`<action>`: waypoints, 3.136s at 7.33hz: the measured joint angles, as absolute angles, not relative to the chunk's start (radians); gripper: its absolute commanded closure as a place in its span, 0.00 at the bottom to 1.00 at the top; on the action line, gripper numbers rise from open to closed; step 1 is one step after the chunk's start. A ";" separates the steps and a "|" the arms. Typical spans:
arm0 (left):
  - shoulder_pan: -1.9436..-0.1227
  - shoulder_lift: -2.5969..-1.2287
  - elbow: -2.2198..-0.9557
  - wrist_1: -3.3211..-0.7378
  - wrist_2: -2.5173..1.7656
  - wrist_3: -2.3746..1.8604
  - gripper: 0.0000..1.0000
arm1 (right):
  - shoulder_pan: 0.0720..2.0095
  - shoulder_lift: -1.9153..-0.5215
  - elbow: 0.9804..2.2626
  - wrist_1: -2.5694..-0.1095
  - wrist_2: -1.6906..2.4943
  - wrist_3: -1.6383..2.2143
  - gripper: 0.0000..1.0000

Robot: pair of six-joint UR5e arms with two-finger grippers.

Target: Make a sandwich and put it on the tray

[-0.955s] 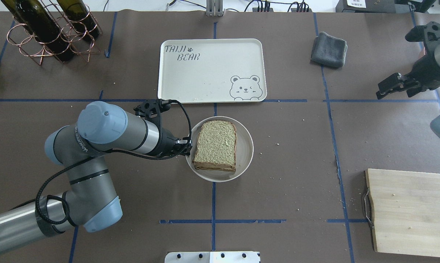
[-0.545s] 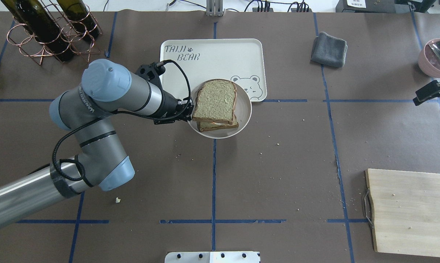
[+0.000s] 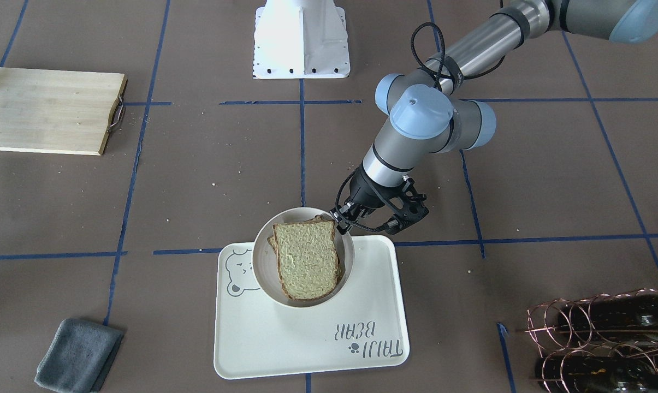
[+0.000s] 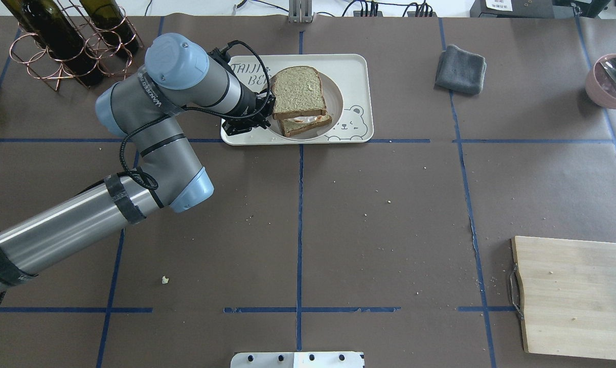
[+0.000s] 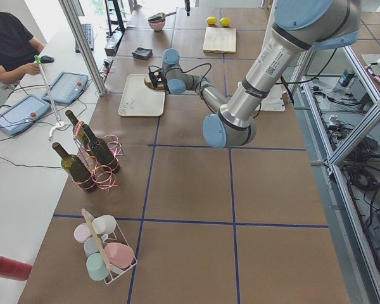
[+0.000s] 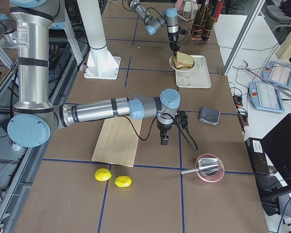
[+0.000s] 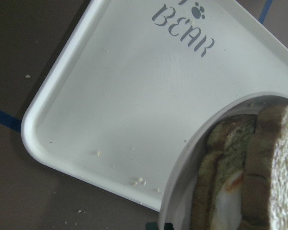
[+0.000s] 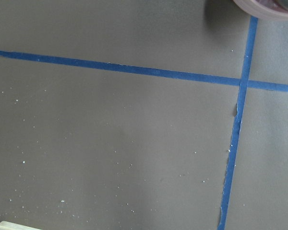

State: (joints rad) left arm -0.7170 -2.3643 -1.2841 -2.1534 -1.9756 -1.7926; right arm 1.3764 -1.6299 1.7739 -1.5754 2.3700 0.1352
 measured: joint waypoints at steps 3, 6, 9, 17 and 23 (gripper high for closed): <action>-0.721 -2.434 -1.101 -2.248 -1.969 -1.892 1.00 | 1.382 -1.627 1.757 -1.572 2.382 0.141 0.00; -0.720 -2.446 -1.036 -2.292 -1.954 -1.924 0.90 | 1.382 -1.626 1.757 -1.572 2.384 0.140 0.00; -0.719 -2.452 -1.013 -2.364 -1.887 -1.986 0.01 | 1.382 -1.626 1.759 -1.572 2.384 0.140 0.00; -0.812 -2.102 -1.596 -2.050 -1.871 -1.351 0.00 | 1.383 -1.618 1.752 -1.571 2.374 0.139 0.00; -0.932 -1.981 -1.868 -1.655 -1.953 -0.767 0.00 | 1.390 -1.615 1.741 -1.571 2.373 0.136 0.00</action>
